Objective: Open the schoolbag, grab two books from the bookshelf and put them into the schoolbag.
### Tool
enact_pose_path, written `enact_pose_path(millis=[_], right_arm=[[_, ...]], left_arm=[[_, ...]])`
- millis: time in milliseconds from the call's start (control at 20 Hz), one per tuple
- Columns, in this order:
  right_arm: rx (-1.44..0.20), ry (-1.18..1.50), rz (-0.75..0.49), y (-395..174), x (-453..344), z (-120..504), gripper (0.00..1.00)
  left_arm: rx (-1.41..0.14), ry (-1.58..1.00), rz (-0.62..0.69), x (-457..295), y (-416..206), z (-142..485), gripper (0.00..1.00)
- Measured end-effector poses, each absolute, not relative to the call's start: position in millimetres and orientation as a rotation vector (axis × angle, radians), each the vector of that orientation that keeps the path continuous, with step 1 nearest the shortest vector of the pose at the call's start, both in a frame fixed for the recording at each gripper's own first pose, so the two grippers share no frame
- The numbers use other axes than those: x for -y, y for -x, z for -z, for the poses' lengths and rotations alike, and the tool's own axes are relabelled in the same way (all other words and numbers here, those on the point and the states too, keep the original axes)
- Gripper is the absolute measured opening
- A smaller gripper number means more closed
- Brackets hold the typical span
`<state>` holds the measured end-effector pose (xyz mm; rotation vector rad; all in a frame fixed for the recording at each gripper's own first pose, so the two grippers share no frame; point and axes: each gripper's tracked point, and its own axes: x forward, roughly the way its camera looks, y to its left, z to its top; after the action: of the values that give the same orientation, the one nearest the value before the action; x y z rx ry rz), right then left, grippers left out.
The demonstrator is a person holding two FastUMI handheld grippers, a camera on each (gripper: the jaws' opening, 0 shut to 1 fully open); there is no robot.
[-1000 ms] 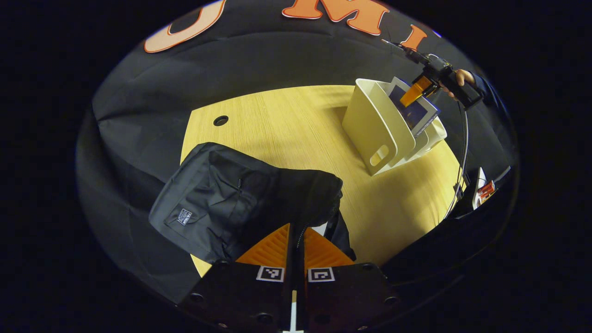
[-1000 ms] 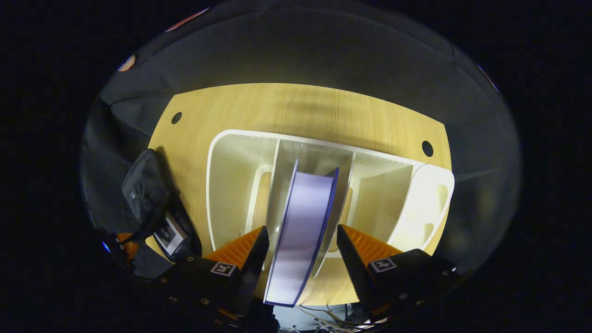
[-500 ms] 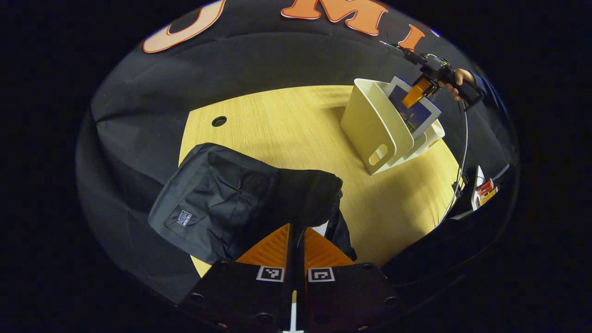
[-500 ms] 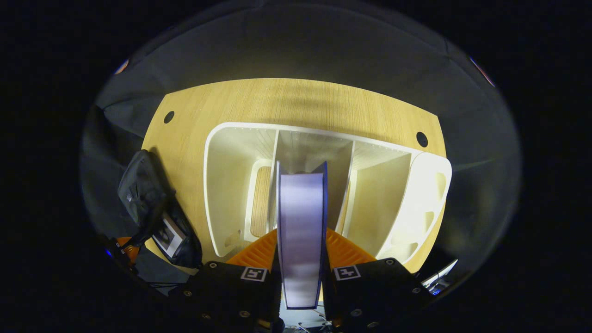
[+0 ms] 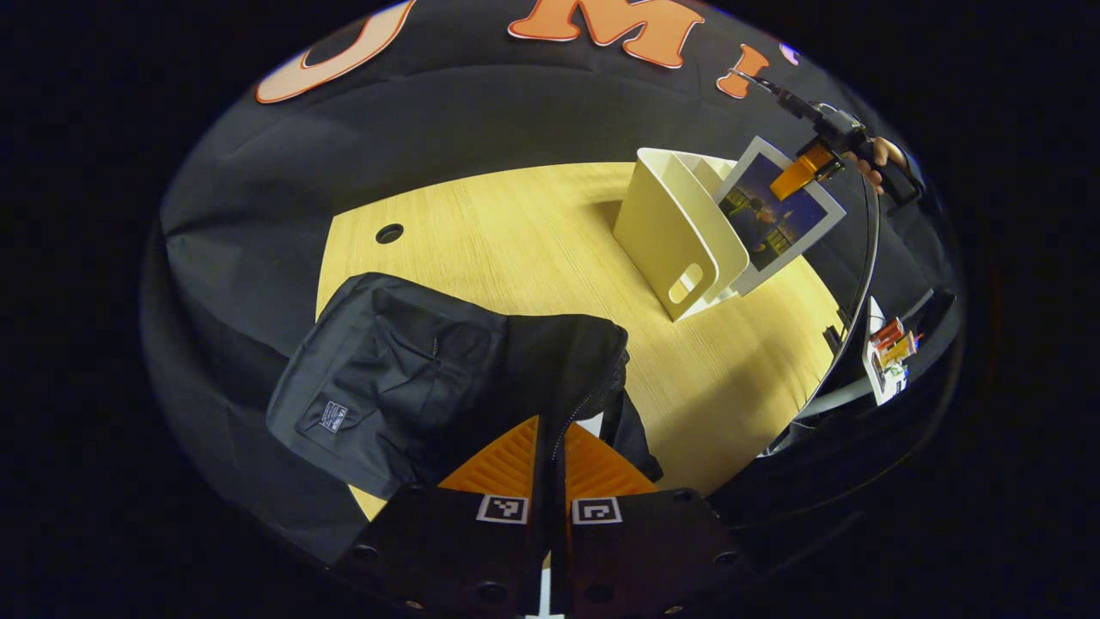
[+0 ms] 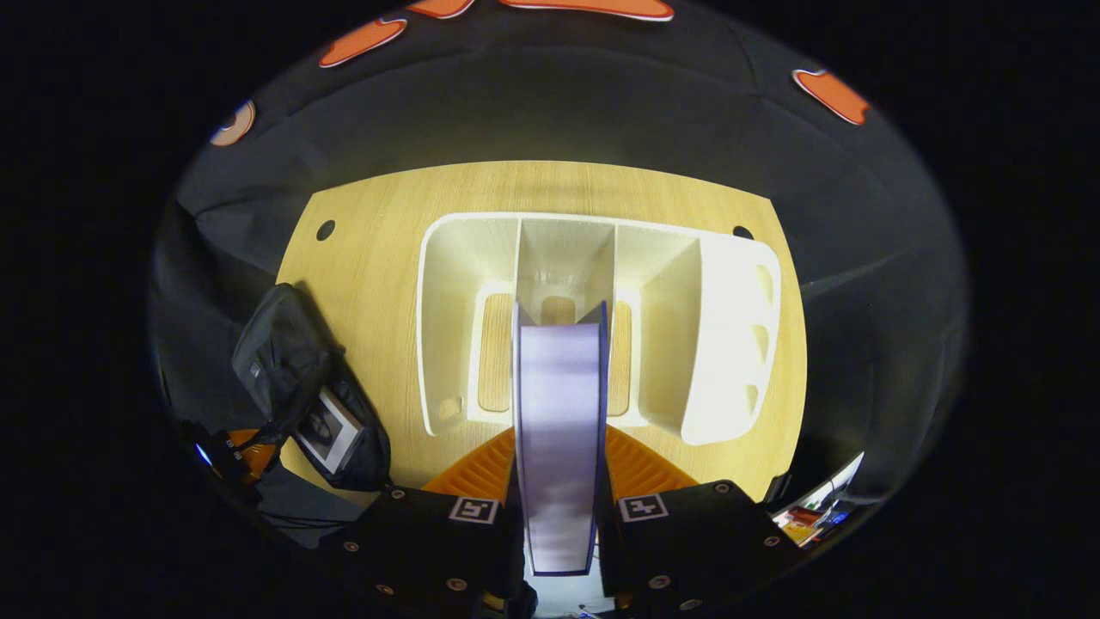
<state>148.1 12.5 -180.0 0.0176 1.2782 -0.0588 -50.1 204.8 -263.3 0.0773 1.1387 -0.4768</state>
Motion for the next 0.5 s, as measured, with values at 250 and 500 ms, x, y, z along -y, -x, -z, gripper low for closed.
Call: enact_pose_path(millis=[250, 500], right_arm=[[-1.249, -0.086, 0.127, -94.7, -21.2, 170.1, 0.36], [-1.225, -0.187, 0.209, -33.8, -33.2, 164.3, 0.36]], left_arm=[[-1.125, -0.114, 0.569, -206.9, 50.6, 261.8, 0.05], [-1.102, -0.155, 0.650, -209.3, 48.8, 258.9, 0.05]])
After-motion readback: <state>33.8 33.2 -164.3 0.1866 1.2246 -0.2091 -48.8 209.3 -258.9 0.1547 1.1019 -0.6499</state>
